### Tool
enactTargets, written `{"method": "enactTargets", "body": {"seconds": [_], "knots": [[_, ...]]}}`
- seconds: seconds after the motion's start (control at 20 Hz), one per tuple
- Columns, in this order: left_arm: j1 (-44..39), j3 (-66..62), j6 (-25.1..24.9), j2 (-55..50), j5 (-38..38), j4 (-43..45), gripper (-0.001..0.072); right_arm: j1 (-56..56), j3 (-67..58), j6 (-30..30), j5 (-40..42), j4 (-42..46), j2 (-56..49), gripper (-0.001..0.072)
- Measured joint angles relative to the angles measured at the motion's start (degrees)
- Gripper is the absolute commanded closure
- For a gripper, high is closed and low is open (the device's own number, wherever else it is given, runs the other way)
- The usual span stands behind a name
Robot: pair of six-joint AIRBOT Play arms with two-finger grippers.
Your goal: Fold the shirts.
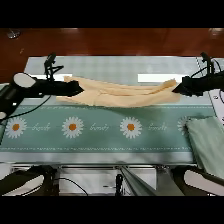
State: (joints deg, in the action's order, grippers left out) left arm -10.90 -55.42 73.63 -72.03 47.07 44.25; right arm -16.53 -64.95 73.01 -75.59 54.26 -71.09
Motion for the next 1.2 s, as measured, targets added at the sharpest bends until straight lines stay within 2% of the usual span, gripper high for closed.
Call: {"method": "enactTargets", "body": {"seconds": [0.15,0.4,0.6,0.85,1.0,1.2], "knots": [[-8.5,-5.8,1.8,-7.0,-2.3,-0.6,0.0681,1.1,5.1,1.2,-0.7,1.0,13.3,0.0692],[-20.3,-21.2,6.9,-22.6,0.8,-0.8,0.0681,4.7,8.5,5.5,-2.1,1.5,26.9,0.0692],[-28.0,-28.6,10.4,-31.5,4.9,-0.7,0.0681,8.5,9.0,8.3,-1.3,1.5,30.6,0.0692],[-36.2,-31.4,11.7,-36.6,9.2,-1.2,0.068,10.6,9.1,10.0,1.4,0.0,31.7,0.0692],[-36.2,-33.0,11.8,-37.1,11.2,-1.3,0.0681,10.9,9.1,10.4,2.4,-0.8,31.8,0.0692],[-25.9,-34.3,12.2,-33.0,13.9,-1.2,0.0681,11.2,9.0,10.1,2.6,-2.5,31.5,0.0692]]}}
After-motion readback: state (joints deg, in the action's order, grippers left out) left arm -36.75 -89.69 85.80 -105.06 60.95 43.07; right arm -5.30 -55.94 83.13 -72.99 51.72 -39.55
